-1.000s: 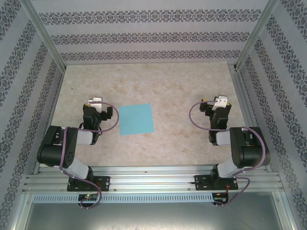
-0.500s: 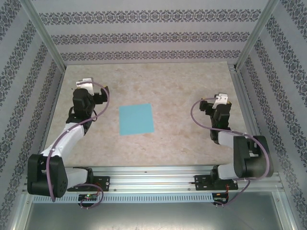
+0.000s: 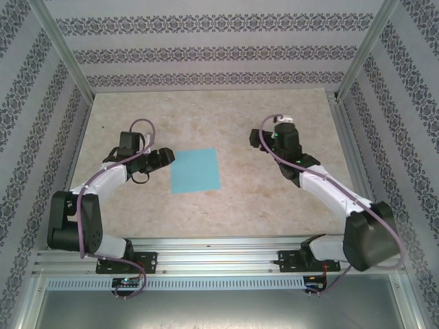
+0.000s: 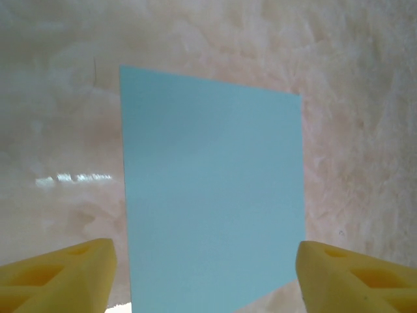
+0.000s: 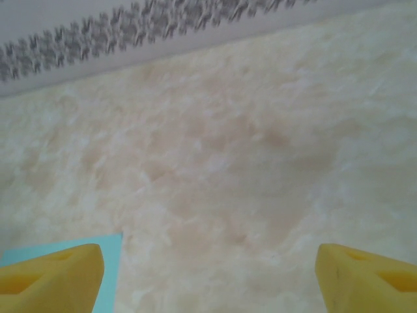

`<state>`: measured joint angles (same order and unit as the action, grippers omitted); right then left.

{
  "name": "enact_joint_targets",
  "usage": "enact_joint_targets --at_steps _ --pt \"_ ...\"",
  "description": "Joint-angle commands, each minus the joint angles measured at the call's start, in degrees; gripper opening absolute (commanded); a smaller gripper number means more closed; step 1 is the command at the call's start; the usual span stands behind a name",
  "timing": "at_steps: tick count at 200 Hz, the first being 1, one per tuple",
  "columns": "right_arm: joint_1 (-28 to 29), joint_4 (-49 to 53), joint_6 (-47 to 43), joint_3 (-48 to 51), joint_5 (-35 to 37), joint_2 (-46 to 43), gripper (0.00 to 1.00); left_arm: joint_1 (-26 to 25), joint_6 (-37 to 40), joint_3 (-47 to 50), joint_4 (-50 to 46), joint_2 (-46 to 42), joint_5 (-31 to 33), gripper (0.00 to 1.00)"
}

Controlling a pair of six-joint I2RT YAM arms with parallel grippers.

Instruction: Fold a paper plane with a square sheet of paper (fold left side to right side)

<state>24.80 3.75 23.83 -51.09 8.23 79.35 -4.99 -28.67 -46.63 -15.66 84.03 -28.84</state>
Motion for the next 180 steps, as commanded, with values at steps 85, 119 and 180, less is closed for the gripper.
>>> enact_joint_targets --at_steps 85,119,180 --pt "15.0 21.2 9.9 -39.4 0.7 42.3 0.79 -0.4 -0.7 2.2 1.7 12.1 -12.7 0.49" --pt "16.1 25.8 11.5 -45.3 1.3 47.7 0.81 -0.6 -1.1 3.2 2.7 13.7 -13.0 0.48" --pt "18.0 28.5 14.7 -45.9 -0.9 50.4 0.82 -1.4 -0.9 2.1 2.9 16.6 -12.9 0.46"
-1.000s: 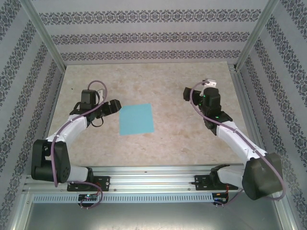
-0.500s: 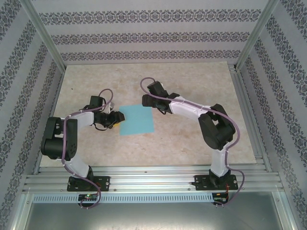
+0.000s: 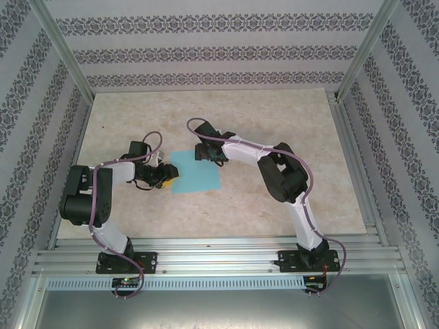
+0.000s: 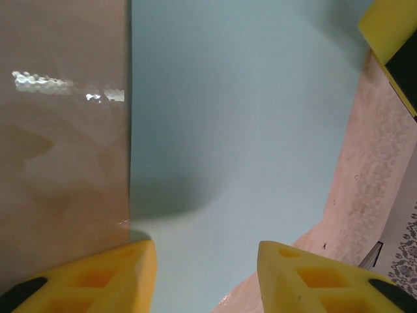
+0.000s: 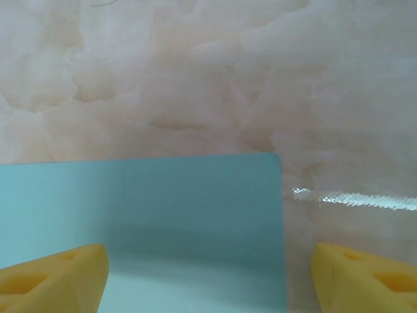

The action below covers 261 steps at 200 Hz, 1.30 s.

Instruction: Fold a paper plane with a square sheet of paper (fold left side to right side)

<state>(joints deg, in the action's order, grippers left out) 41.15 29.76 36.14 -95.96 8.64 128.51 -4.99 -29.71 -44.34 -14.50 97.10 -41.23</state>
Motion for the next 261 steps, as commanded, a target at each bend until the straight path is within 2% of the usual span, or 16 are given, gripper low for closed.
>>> enact_joint_targets --at_steps 1,89,147,170,228,261 --pt "1.7 2.5 2.4 -1.0 -1.4 1.2 0.82 -1.4 0.2 -0.2 1.7 3.6 -0.5 0.46" --pt "4.0 -2.7 5.1 0.1 -10.0 1.4 0.79 -2.3 1.2 -0.8 0.6 4.6 1.1 0.42" --pt "4.3 -3.6 3.9 1.2 -10.7 -0.7 0.72 -2.6 1.5 -0.8 -0.1 4.2 1.9 0.42" --pt "4.3 -2.2 2.3 0.7 -10.1 -1.0 0.63 -2.8 1.5 -1.0 -0.2 4.1 1.9 0.42" --pt "3.2 -4.1 1.6 4.0 -10.8 -4.5 0.29 -2.8 1.7 -1.9 -1.6 0.3 2.4 0.44" --pt "2.2 -8.4 3.5 9.4 -13.2 -9.9 0.22 -2.7 2.9 -4.1 -5.7 -5.3 5.0 0.48"
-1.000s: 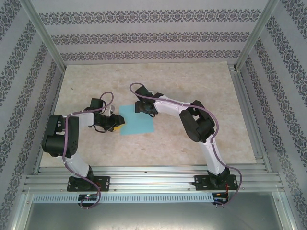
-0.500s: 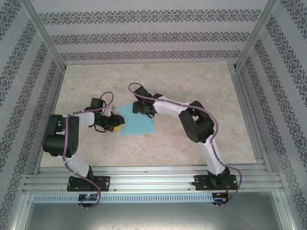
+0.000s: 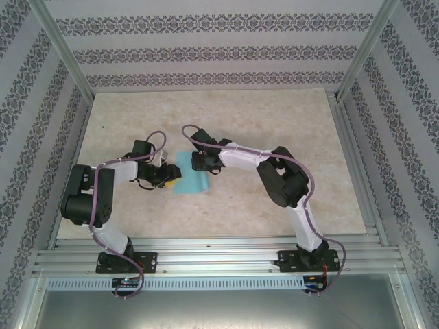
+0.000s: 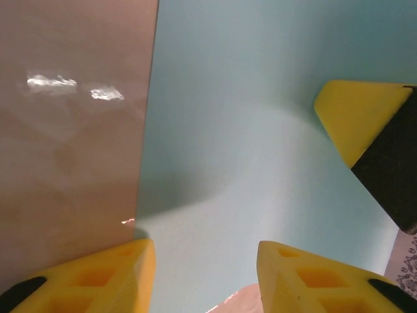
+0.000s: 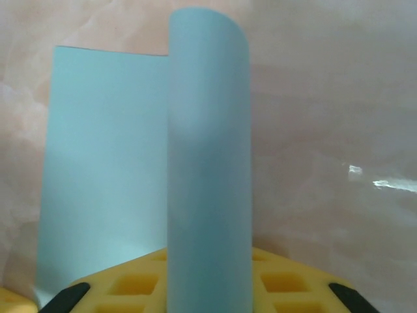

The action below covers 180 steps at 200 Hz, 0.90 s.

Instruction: Fold a paper plane with a square sheet of paper (fold left side to right side)

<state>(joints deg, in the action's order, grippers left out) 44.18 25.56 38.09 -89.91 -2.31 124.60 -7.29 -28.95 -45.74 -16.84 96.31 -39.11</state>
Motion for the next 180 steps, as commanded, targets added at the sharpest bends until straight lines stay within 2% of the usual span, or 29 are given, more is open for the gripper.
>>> enact_joint_targets --at_steps 1,50,69,87,107,124,152,180 --pt "-0.9 -4.3 1.6 3.5 -2.3 -6.2 0.22 -0.4 2.2 -2.8 -3.5 -4.7 2.9 0.49" --pt "-4.6 -13.7 5.9 17.2 -7.8 -19.8 0.2 2.2 1.5 -5.9 -8.3 -14.8 4.8 0.59" --pt "-7.5 -18.2 6.4 23.0 -11.2 -26.9 0.2 4.1 0.3 -6.7 -8.2 -18.9 3.2 0.65" --pt "-11.3 -24.8 7.9 28.7 -17.8 -34.1 0.2 5.2 -1.8 -7.5 -6.3 -22.1 -0.4 0.74" --pt "-15.3 -30.7 9.4 32.7 -25.2 -41.2 0.2 5.4 -5.8 -8.1 -0.7 -24.5 -6.1 0.8" --pt "-17.2 -30.3 8.2 32.5 -30.2 -46.1 0.19 5.4 -11.7 -7.8 7.5 -25.5 -12.1 0.84" --pt "-19.0 -29.4 7.4 31.1 -35.4 -52.8 0.19 5.1 -22.6 -7.4 22.7 -25.9 -18.6 0.89" --pt "-19.4 -31.0 9.3 29.3 -38.8 -57.0 0.19 3.7 -26.9 -9.6 30.9 -26.3 -22.5 0.94"
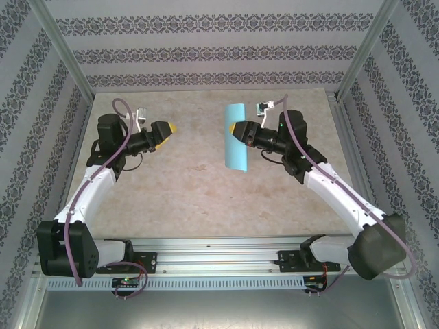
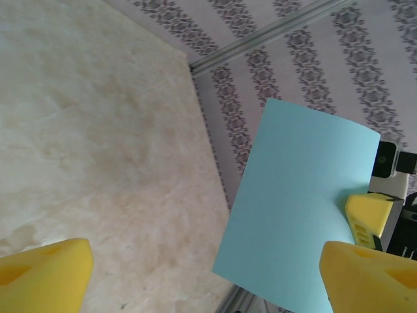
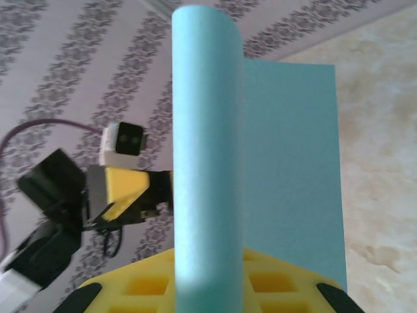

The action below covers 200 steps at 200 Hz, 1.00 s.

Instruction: Fold a paper plane with a square sheet of paper (fold left side to right side)

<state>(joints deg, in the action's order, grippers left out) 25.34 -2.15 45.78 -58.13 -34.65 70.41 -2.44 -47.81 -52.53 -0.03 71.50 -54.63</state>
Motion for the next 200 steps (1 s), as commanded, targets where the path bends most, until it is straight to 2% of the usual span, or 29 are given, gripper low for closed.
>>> enact_joint_targets --at_steps 1,45,111,136,145,157,179,200 --pt "-0.6 -3.4 1.7 -2.6 -6.6 -3.0 0.19 -1.3 -8.2 -2.9 14.3 -1.6 -7.1 0.94" --pt "1.1 -14.1 8.9 -5.6 -11.7 -4.2 0.18 -7.0 -10.5 -6.7 22.1 -1.2 -8.8 0.98" --pt "4.2 -15.2 9.8 -9.7 -12.3 -3.9 0.18 -16.4 -7.2 -11.5 22.8 0.9 -8.5 0.97" --pt "4.4 -15.0 9.7 -9.6 -12.0 -4.0 0.18 -18.0 -7.1 -12.2 24.1 1.5 -8.5 0.93" --pt "4.3 -14.6 9.2 -9.3 -11.7 -4.2 0.19 -18.4 -7.1 -12.2 25.0 1.4 -8.4 0.87" --pt "3.9 -12.9 8.2 -9.1 -10.8 -4.6 0.19 -18.9 -7.0 -12.3 25.3 1.0 -8.5 0.74" --pt "2.8 -10.9 7.0 -8.2 -9.9 -4.9 0.19 -19.2 -6.0 -12.5 23.8 0.5 -8.0 0.38" --pt "1.2 -10.5 7.1 -6.8 -9.0 -5.5 0.22 -19.2 -3.2 -13.0 19.3 0.2 -7.1 0.14"
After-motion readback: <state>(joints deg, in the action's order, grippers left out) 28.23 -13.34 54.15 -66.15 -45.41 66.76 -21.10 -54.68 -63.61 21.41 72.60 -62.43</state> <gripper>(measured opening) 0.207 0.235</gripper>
